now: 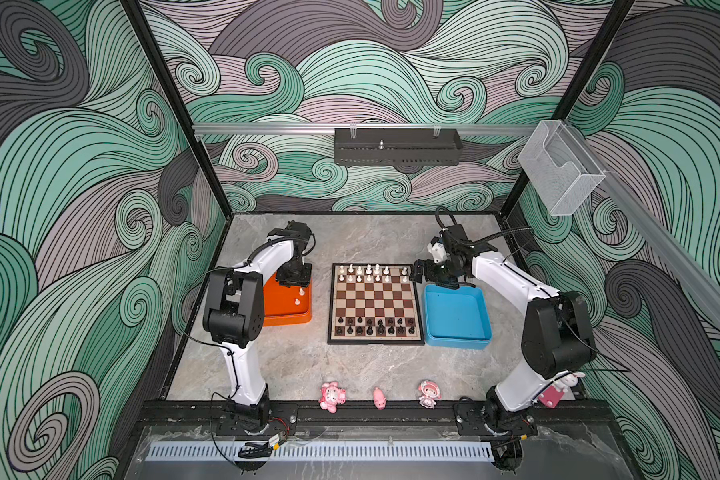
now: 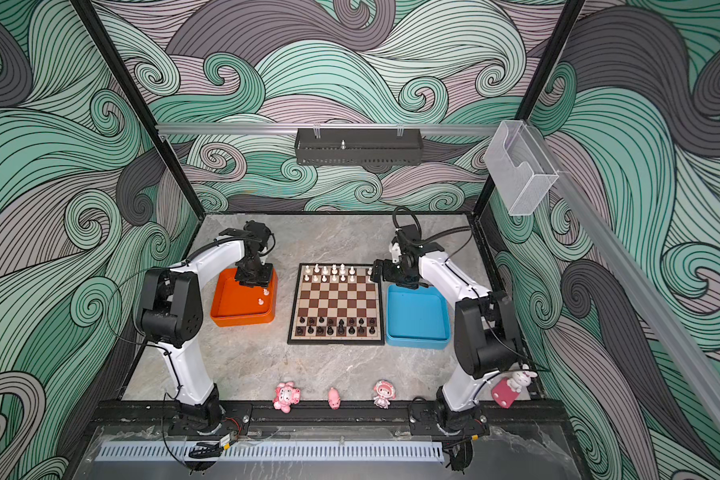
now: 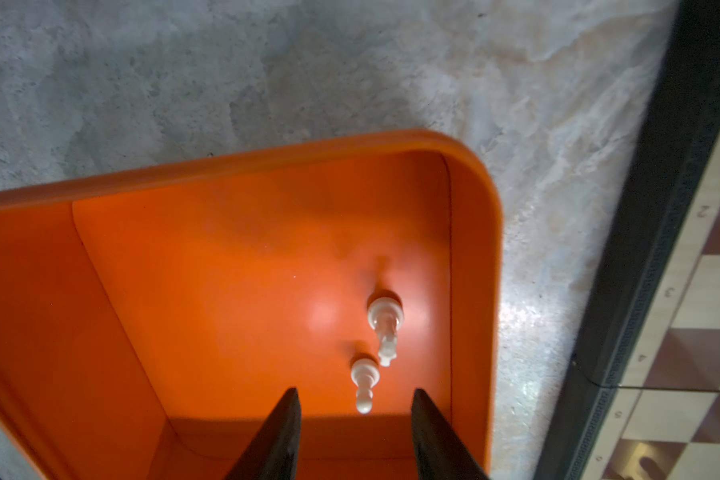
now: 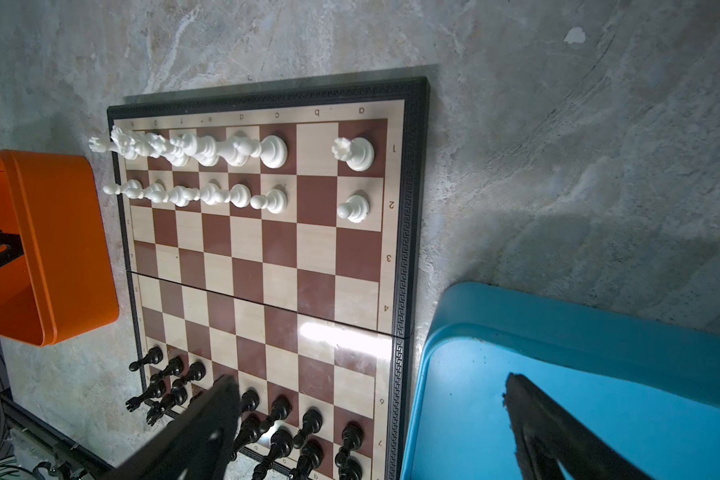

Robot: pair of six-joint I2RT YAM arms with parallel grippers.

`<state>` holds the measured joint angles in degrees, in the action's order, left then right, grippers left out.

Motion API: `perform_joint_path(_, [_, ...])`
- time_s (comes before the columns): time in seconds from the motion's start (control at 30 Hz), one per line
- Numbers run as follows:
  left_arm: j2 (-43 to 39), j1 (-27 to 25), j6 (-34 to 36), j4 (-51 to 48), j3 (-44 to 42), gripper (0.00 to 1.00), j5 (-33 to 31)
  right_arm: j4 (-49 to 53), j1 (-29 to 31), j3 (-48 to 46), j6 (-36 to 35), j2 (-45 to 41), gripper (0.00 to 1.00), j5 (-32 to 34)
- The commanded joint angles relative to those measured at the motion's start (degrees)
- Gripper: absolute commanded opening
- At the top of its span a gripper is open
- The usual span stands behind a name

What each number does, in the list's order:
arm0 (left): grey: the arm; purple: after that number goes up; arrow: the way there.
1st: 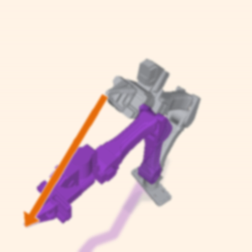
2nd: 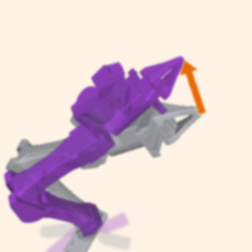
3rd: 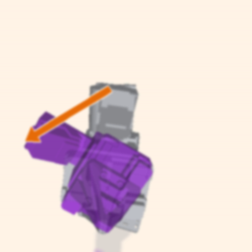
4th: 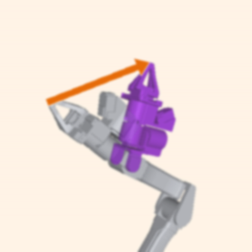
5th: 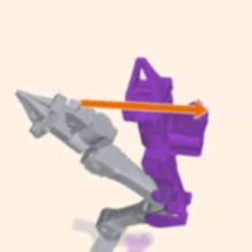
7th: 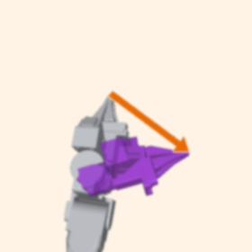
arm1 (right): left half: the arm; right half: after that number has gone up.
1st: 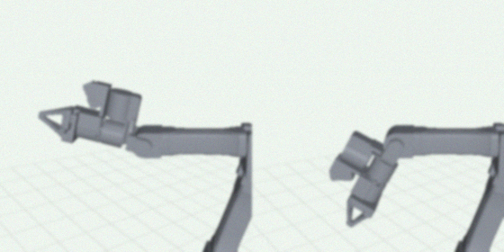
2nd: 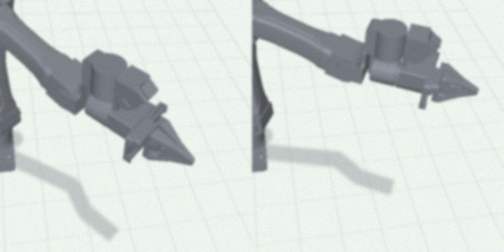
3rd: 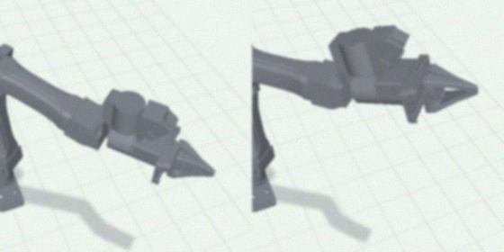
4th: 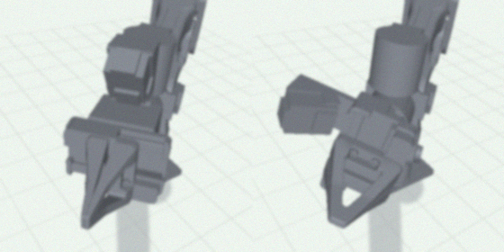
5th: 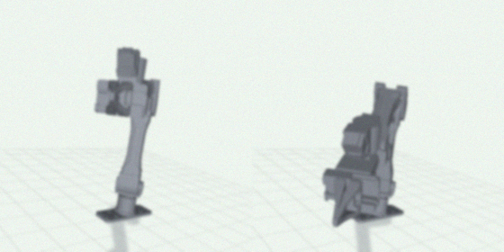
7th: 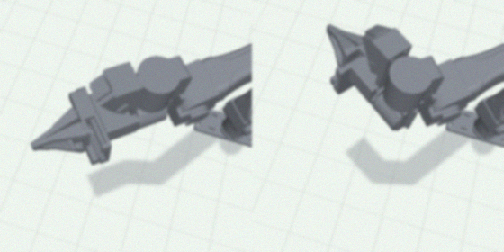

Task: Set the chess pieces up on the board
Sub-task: 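Lower left gripper into the orange bin and grasp a white pawn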

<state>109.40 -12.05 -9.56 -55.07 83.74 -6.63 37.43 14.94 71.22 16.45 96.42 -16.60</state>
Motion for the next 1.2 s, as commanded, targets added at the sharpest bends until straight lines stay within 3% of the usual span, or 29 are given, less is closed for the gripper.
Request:
perform_joint_path(0.0, [1.7,-0.5,0.6,1.6,0.0,0.46,0.6,-0.1,-0.4,-0.5,-0.9,-1.6,0.99,-0.6])
perform_joint_path(0.3, [3.7,-0.5,0.4,3.1,-0.8,0.44,1.2,-0.1,-0.9,-1.2,-0.9,-2.6,0.99,-0.6])
perform_joint_path(1.17, [5.3,-0.6,0.5,3.0,-0.3,0.09,1.3,-0.1,-1.2,-1.0,-0.7,-2.6,0.99,-1.1])
